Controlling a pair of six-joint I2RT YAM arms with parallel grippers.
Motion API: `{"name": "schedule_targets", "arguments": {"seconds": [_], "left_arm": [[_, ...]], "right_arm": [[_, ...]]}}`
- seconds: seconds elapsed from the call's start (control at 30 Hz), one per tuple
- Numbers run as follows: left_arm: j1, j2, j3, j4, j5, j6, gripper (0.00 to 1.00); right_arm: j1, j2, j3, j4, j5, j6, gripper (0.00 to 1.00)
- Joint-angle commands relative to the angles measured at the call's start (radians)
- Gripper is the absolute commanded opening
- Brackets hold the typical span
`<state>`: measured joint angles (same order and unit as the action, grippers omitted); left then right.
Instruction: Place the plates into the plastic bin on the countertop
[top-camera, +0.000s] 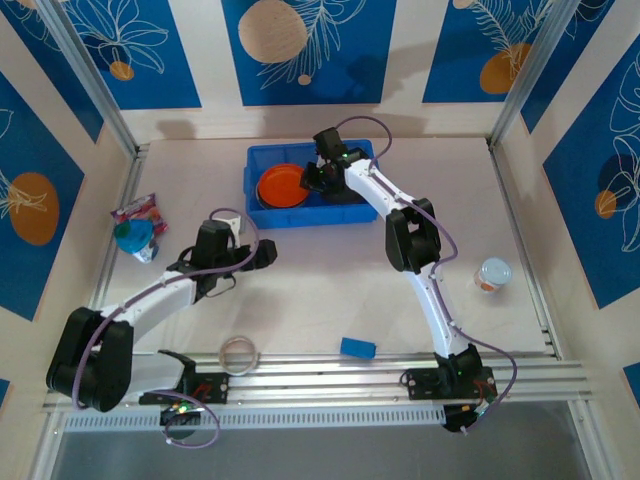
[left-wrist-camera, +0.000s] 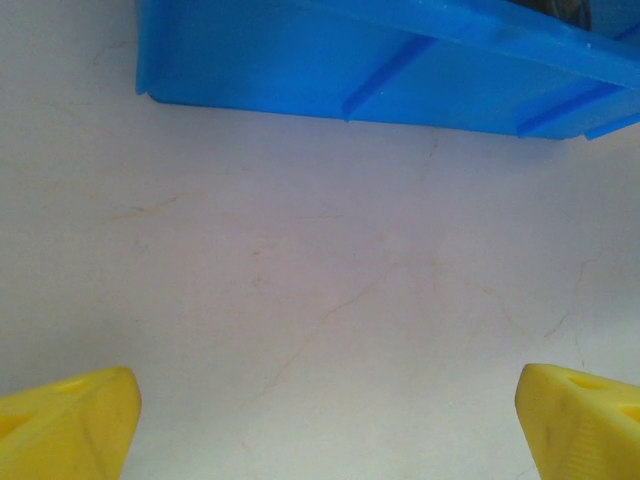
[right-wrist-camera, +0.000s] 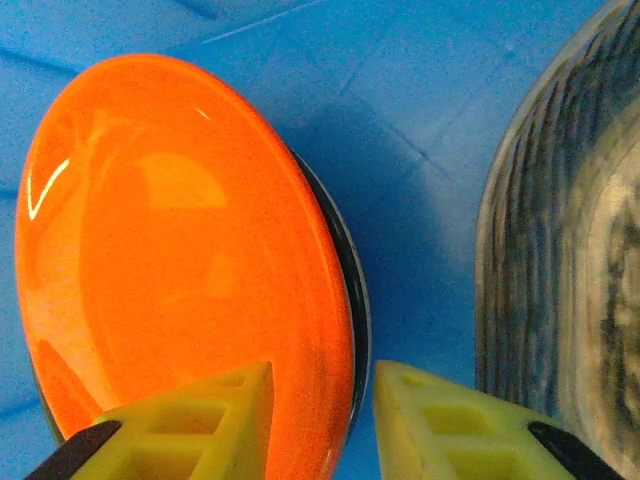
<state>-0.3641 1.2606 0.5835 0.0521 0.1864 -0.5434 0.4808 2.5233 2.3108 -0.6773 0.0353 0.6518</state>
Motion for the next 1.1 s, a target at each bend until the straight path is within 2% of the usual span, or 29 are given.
{"name": "schedule_targets", "arguments": {"seconds": [0.0, 0.13, 0.27, 0.43, 0.57, 0.63, 0.67, 0.77, 0.87, 0.93, 1.0, 1.07], "left_arm": [[0.007, -0.003, 0.026, 0.016, 0.011, 0.003, 0.96], [0.007, -0.029, 0.031, -0.003, -0.018, 0.021, 0.99], [0.007, -0.052, 0.065, -0.044, -0.069, 0.055, 1.00], [0.007, -0.074, 0.109, -0.068, -0.132, 0.090, 1.00], [0.001, -0.073, 0.119, -0.053, -0.196, 0.118, 1.00], [-0.008, -0.089, 0.095, -0.001, -0.239, 0.161, 1.00], [-0.015, -0.103, 0.079, 0.030, -0.261, 0.183, 1.00], [-0.027, -0.164, -0.018, 0.171, -0.293, 0.241, 1.00], [-0.035, -0.216, -0.088, 0.216, -0.406, 0.315, 1.00], [-0.035, -0.231, -0.112, 0.190, -0.537, 0.351, 1.00], [-0.033, -0.244, -0.145, 0.205, -0.652, 0.385, 1.00], [-0.027, -0.261, -0.175, 0.225, -0.724, 0.408, 1.00]], "right_arm": [[0.009, -0.056, 0.035, -0.046, 0.027, -0.026, 0.33], [0.014, -0.126, -0.055, 0.003, 0.056, -0.038, 0.33], [0.018, -0.304, -0.291, 0.174, 0.051, -0.075, 0.36], [0.016, -0.573, -0.605, 0.343, 0.037, -0.114, 0.46], [0.017, -0.829, -0.894, 0.407, 0.056, -0.136, 0.64], [0.031, -0.967, -1.042, 0.409, 0.089, -0.167, 0.97], [0.037, -1.020, -1.090, 0.393, 0.108, -0.175, 0.99], [0.055, -1.181, -1.234, 0.335, 0.192, -0.172, 0.99], [0.067, -1.314, -1.357, 0.313, 0.295, -0.173, 0.99], [0.071, -1.364, -1.405, 0.287, 0.390, -0.184, 0.99], [0.082, -1.409, -1.459, 0.334, 0.449, -0.221, 0.99], [0.106, -1.471, -1.556, 0.477, 0.481, -0.292, 0.99]]}}
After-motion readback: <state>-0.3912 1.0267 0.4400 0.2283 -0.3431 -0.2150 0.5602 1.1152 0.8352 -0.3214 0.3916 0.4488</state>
